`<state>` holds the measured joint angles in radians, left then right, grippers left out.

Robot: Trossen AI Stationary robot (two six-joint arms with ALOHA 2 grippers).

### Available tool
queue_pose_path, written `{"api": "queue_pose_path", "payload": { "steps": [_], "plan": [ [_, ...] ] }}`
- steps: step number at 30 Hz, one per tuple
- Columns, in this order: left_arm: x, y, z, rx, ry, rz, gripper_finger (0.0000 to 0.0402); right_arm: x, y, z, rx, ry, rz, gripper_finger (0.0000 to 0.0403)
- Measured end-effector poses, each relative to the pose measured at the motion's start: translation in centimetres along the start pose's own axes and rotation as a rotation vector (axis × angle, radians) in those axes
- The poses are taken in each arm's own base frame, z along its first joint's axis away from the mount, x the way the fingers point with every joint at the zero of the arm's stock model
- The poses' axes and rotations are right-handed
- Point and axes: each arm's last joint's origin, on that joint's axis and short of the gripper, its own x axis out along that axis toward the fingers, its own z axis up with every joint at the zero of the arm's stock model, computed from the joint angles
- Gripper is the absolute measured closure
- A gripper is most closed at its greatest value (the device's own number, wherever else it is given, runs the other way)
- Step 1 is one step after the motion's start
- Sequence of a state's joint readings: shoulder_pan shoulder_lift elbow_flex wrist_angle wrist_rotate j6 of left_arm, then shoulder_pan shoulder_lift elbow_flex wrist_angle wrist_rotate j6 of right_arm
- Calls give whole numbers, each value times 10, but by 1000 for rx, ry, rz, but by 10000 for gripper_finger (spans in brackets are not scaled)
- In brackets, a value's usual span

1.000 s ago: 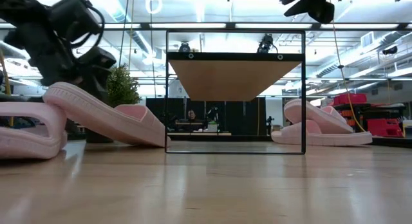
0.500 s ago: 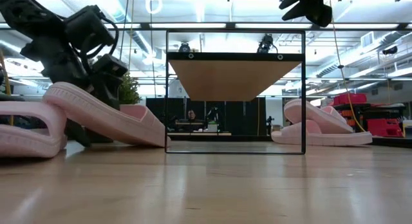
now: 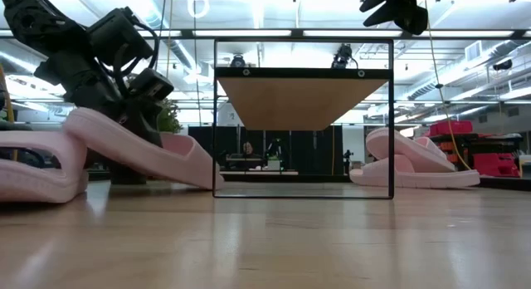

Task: Pick and place slides into the shelf
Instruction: Put the pink slide on the shelf

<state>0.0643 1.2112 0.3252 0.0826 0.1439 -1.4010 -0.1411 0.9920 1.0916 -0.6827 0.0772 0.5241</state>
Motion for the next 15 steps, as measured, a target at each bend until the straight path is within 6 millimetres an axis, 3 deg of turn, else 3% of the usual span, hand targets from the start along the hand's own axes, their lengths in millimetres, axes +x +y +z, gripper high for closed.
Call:
{"api": "queue_pose_path", "payload": {
  "steps": [6,15],
  "plan": [
    [-4,-6,0,-28,1,-52,306,0,0,0,0,0,0,254],
    [-22,-9,-2,-82,-7,-94,315,0,0,0,-2,1,0,254]
  ]
}}
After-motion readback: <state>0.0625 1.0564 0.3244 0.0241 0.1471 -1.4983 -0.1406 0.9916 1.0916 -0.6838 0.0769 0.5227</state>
